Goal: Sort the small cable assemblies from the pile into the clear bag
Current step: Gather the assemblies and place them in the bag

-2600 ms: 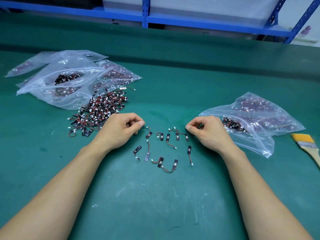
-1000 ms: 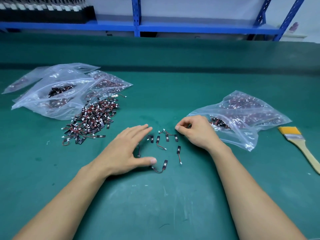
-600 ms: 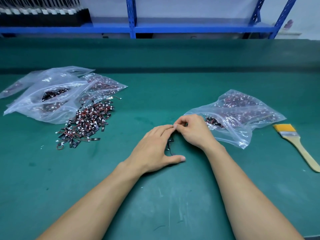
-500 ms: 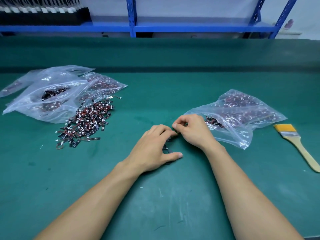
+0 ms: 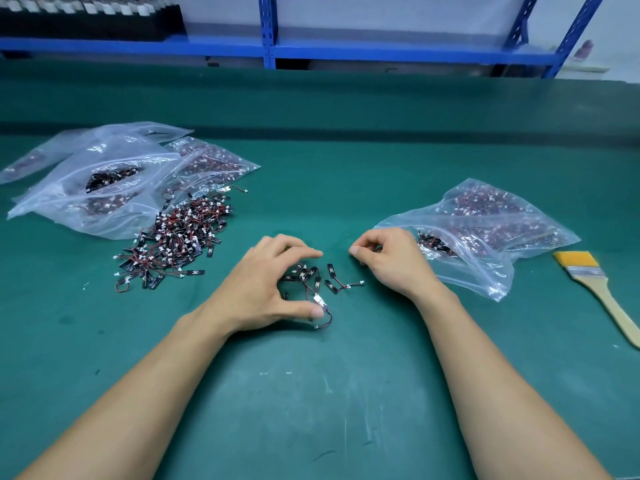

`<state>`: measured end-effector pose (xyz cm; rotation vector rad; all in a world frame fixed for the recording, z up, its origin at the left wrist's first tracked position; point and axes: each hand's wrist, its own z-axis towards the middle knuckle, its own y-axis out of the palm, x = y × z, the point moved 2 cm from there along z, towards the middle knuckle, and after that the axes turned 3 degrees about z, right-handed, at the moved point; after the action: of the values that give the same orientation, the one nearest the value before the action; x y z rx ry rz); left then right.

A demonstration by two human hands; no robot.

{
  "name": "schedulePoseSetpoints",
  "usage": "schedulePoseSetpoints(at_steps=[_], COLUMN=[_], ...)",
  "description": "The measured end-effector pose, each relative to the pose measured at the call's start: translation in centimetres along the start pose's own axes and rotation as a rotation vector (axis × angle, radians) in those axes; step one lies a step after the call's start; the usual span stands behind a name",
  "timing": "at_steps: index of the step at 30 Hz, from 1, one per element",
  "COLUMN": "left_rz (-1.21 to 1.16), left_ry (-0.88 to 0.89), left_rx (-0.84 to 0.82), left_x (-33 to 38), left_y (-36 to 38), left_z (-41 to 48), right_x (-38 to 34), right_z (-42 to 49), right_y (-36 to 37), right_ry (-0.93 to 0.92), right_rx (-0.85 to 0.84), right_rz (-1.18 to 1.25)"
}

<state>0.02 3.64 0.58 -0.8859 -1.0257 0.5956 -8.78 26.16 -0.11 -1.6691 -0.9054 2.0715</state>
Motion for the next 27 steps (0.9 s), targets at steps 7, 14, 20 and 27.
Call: schedulePoseSetpoints(at_steps=[7,14,20,27], left_rz=[0.275,0.203,0.172,-0.035], left_ry=[0.097,0.112,0.096,-0.039], left_rx=[-0.125,-0.057,0.059,0.245], left_x=[1.4,1.5,1.3,0.8], left_y=[1.8,0.8,0.2,0.0], left_z=[1.7,1.5,1.3,1.3], right_x=[0.0,-0.1,-0.1,-0.5], right_z=[0.0,-0.2,-0.2,-0.4], right_y=[0.1,0.1,0.1,0.2], right_ry=[-0.003,0.005,0.009,-0.01], right_rx=[0.012,-0.006,-0.004,-0.012], right_rz=[-0.029,-0.03,-0.034,-0.129])
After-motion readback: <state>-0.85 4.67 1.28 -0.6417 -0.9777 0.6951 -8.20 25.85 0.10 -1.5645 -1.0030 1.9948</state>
